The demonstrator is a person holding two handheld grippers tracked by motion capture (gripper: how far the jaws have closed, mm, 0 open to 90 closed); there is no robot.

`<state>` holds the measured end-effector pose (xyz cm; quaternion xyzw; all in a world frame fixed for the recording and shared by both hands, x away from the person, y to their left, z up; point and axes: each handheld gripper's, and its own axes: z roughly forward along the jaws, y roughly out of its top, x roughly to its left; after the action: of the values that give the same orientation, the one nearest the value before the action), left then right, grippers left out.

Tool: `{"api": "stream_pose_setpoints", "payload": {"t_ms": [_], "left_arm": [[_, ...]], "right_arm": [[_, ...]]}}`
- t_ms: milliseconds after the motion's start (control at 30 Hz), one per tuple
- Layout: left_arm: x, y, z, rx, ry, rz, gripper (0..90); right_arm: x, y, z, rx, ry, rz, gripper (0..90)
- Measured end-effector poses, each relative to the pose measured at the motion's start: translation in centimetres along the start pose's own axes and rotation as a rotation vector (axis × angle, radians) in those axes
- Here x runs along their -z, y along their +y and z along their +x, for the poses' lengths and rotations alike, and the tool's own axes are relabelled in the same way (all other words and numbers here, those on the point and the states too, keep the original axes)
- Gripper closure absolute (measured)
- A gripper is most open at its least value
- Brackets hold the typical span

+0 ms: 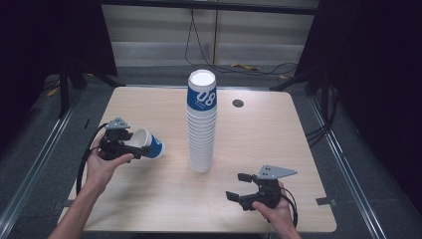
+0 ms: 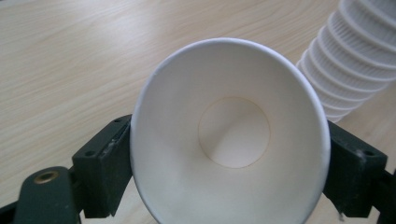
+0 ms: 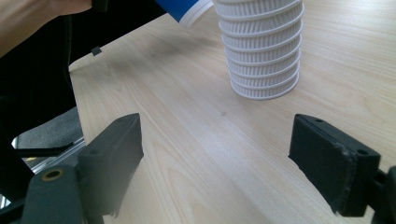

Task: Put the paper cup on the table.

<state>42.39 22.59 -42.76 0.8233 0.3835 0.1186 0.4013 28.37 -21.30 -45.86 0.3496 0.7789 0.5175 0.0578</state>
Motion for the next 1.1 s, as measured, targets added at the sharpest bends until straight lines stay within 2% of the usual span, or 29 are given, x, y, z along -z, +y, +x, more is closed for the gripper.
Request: {"api": "stream_pose_setpoints", "payload": {"t_ms": [67, 233, 367, 433, 533, 667, 800, 933, 1000, 1100], "left_arm": [[-0.3, 0.1, 0.2, -0.023, 0.026, 0.031, 15.4], [-1.0, 0.2, 0.5, -0.013, 0.042, 0.074, 15.3], [-1.6, 0.1, 0.4, -0.033, 0.060, 0.131, 15.1], [-1.9, 0.1, 0.4, -0.036, 0.051, 0.137, 15.1], [-2.1, 0.4, 0.2, -0.053, 0.060, 0.148, 14.8], [-2.7, 0.7, -0.5, -0.087, 0.070, 0.145, 14.3], [-3.2, 0.5, -0.9, -0.104, 0.080, 0.115, 14.3], [-3.9, 0.2, -1.3, -0.109, 0.082, 0.079, 14.7], [-4.1, 0.2, -1.4, -0.092, 0.064, 0.067, 14.7], [-4.3, 0.2, -1.5, -0.097, 0.061, 0.057, 14.7]], "right_arm": [[0.0, 0.0, 0.0, 0.000, -0.001, 0.002, 17.1], [-0.1, 0.0, -0.1, 0.001, -0.002, 0.006, 17.1], [-0.1, -0.1, -0.1, -0.003, 0.001, 0.012, 17.1], [-0.2, -0.1, -0.1, -0.002, 0.002, 0.013, 17.1], [-0.2, -0.2, -0.1, -0.003, 0.001, 0.016, 17.2], [-0.2, -0.2, -0.2, -0.005, 0.003, 0.019, 17.2], [-0.1, -0.2, -0.2, -0.004, 0.003, 0.015, 17.4], [-0.1, -0.3, -0.2, -0.010, 0.006, 0.021, 17.3], [-0.2, -0.3, -0.3, -0.011, 0.008, 0.023, 17.3], [-0.2, -0.3, -0.2, -0.015, 0.009, 0.025, 17.3]]}}
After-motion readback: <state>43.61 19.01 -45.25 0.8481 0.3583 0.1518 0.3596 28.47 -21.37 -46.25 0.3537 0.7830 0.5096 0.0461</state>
